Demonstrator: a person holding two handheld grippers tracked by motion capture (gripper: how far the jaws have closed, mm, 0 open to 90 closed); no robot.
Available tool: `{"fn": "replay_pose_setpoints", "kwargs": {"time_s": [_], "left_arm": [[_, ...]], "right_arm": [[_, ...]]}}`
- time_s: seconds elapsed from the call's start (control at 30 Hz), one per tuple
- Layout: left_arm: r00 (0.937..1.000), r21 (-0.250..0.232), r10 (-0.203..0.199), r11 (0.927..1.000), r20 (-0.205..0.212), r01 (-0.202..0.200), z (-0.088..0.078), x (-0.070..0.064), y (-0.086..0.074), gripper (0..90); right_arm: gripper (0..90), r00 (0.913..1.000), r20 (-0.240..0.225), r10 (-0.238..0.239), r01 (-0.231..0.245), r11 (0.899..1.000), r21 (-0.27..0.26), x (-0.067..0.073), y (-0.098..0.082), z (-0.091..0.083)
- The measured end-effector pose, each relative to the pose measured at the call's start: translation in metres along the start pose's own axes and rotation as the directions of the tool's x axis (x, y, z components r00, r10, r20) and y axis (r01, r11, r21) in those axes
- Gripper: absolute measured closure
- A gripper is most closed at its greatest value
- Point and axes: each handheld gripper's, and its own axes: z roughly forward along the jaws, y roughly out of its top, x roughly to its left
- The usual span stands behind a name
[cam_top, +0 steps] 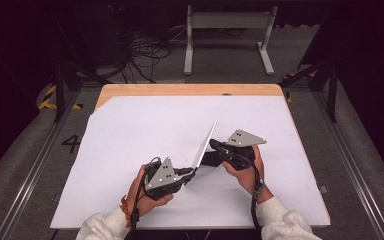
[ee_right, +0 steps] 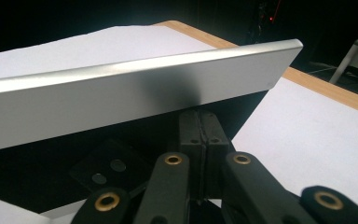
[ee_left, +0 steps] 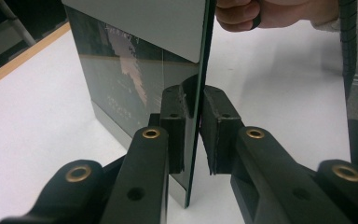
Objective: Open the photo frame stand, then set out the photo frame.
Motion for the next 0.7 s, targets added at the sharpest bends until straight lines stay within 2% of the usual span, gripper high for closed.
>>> {"fn": "replay_pose_setpoints", "kwargs": {"time_s": [0.37, 0.57, 0.7], "left_arm": [[0.9998, -0.004, -0.006, 1.0000, 0.017, 0.006, 0.006, -0.002, 0.002, 78.3], [1.0000, 0.008, 0.000, 1.0000, 0.006, -0.001, 0.014, -0.006, 0.002, 76.3], [0.9997, 0.009, 0.000, 1.0000, 0.023, 0.000, 0.014, -0.004, 0.001, 75.9]], "right_arm": [[90.0, 0.9999, -0.010, -0.001, 0.001, 1.000, 0.004, -0.001, 0.001, 0.002], [89.9, 1.0000, -0.001, -0.002, 0.002, 1.000, 0.011, -0.001, 0.002, 0.006], [85.8, 1.0000, 0.004, 0.000, 0.000, 1.000, 0.018, 0.000, 0.001, 0.006]]}}
